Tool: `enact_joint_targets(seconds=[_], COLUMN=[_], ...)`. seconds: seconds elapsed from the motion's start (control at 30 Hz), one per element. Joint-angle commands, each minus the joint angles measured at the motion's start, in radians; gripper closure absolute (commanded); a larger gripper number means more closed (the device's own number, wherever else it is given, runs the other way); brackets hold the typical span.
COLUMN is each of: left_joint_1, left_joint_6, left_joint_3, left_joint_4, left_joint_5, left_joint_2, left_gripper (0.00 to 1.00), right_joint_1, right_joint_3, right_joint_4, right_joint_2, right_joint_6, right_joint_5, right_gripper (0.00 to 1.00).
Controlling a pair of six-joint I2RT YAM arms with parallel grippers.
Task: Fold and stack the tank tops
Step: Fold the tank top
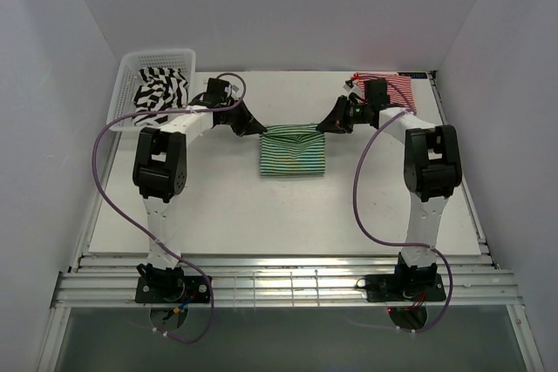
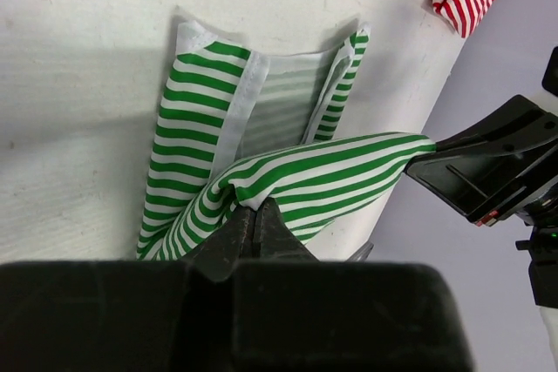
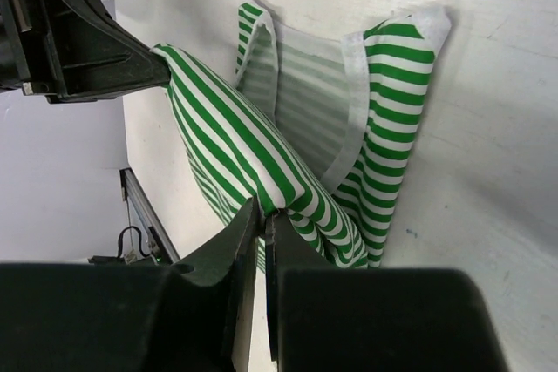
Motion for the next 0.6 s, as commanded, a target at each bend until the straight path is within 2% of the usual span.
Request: enact_joint_targets(seconds=[0.0,0.1,0.17,0.2,0.23,0.3,0.33,0.37,0.4,0.47,0.57], left_joint_1=[0.014,0.013,0.014,0.014,0.014,0.014,0.014,0.014,0.014,0.01,-0.006], left_joint_6=[0.019,0.022,0.022,0.024,0.025,0.027,0.027,0.031,0.034,0.041,0.054], left_joint_3=[0.054,0.068,0.072,0.08,0.083,0.089,0.091,0.091,0.089,0.072,0.026], left_joint_4=[0.009,0.015,0.028,0.028,0.035,0.045,0.057,0.058,0.061,0.074,0.083], left_joint_5=[-0.039,-0.042,-0.047,-0.048,-0.04,-0.03,-0.027,-0.025,-0.027,-0.027,-0.037], left_joint_2=[0.011,0.029,0.035,0.037,0.038,0.031,0.023,0.003,-0.009,-0.038,-0.109], left_gripper=[0.98,0.92,0.73,0.67,0.51,0.35,0.3,0.19,0.15,0.03,0.02], right_joint_1=[-0.008,-0.008,-0.008,-0.008,-0.008,-0.008,-0.008,-0.01,-0.008,-0.01,-0.004], right_joint_3=[0.036,0.043,0.055,0.062,0.068,0.079,0.079,0.079,0.077,0.063,-0.018], right_joint_4=[0.103,0.123,0.129,0.156,0.158,0.158,0.155,0.148,0.138,0.086,0.074], right_joint_2=[0.031,0.059,0.082,0.088,0.092,0.088,0.079,0.07,0.044,-0.008,-0.097], right_joint_6=[0.013,0.019,0.03,0.03,0.032,0.029,0.024,0.015,0.001,-0.042,-0.069], right_joint_5=[-0.009,-0.006,-0.018,-0.027,-0.03,-0.035,-0.033,-0.033,-0.033,-0.024,0.009], right_gripper=[0.92,0.89,0.82,0.68,0.62,0.45,0.41,0.37,0.22,0.12,0.1])
